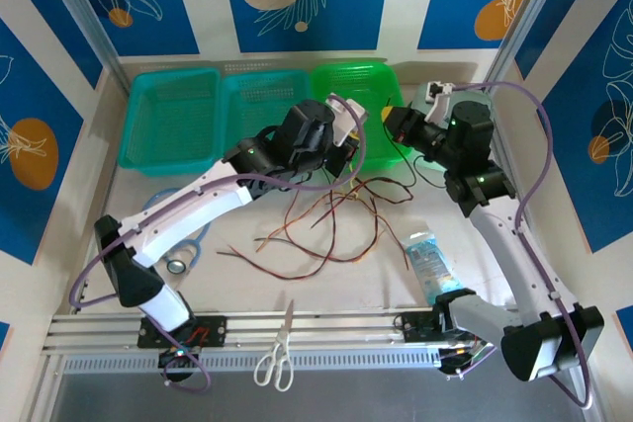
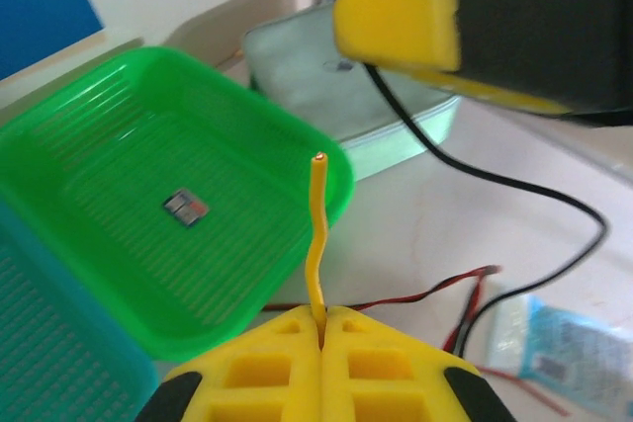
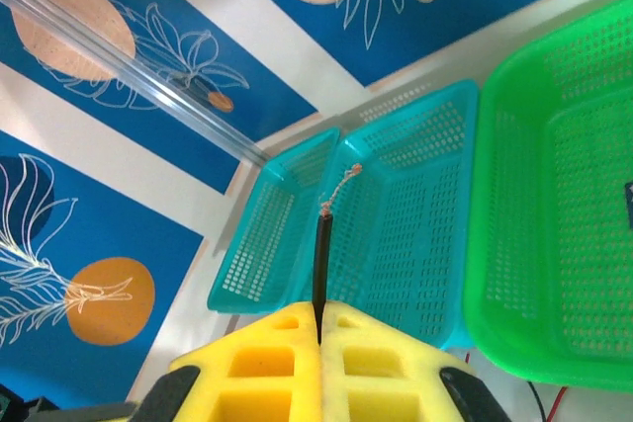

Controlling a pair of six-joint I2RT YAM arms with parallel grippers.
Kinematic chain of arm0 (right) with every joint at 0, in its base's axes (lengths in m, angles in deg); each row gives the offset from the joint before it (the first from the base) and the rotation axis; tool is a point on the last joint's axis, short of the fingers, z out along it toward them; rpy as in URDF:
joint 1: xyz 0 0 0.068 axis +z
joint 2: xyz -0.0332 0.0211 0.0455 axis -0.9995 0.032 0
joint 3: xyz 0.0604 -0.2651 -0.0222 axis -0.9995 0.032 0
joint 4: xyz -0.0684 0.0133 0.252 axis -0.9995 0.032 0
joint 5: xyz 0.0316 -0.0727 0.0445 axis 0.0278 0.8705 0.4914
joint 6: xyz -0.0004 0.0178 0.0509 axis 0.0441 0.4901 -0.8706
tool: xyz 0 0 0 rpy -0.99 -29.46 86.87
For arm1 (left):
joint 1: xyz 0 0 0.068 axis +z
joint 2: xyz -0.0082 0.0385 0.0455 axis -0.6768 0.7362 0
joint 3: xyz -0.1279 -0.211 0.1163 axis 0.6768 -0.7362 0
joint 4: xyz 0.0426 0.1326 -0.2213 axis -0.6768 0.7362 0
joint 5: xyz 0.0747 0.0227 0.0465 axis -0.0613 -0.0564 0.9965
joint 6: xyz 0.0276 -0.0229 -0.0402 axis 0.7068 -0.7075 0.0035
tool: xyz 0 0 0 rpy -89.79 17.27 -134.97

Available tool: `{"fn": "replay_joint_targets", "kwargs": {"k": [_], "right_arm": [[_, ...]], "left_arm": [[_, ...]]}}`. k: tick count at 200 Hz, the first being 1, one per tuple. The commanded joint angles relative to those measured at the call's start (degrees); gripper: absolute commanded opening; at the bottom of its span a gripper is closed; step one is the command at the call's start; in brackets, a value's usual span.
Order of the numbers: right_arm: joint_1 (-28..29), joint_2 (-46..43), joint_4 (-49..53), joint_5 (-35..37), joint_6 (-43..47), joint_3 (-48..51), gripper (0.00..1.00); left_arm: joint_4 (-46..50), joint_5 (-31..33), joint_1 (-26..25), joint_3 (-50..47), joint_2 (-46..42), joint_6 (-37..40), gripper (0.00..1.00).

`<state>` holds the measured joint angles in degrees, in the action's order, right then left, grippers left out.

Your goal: Untangle the cables

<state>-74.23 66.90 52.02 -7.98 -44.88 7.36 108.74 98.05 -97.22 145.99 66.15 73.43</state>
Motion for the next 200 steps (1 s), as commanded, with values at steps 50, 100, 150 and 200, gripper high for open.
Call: {"fn": "replay_joint_targets", "kwargs": {"k": [50, 100, 150, 200], "right_arm": [[3.2, 7.9, -7.6, -4.7, -7.3, 2.1, 0.0], [4.1, 8.2, -4.3, -3.6, -6.3, -4.5, 0.0], [1.9, 4.1, 0.0, 0.1, 0.7, -10.5, 0.0], [-5.6, -0.1, -0.4, -0.9, -0.4, -6.3, 0.0]], "left_arm": [[-1.0, 17.8, 0.0, -2.1, -0.9, 8.7, 0.0], [3.0, 16.9, 0.6, -2.3, -5.6, 8.2, 0.0], [12.0, 12.2, 6.8, 1.3, -7.7, 3.7, 0.0], [12.5, 5.2, 14.1, -2.1, -13.4, -1.6, 0.0]]}}
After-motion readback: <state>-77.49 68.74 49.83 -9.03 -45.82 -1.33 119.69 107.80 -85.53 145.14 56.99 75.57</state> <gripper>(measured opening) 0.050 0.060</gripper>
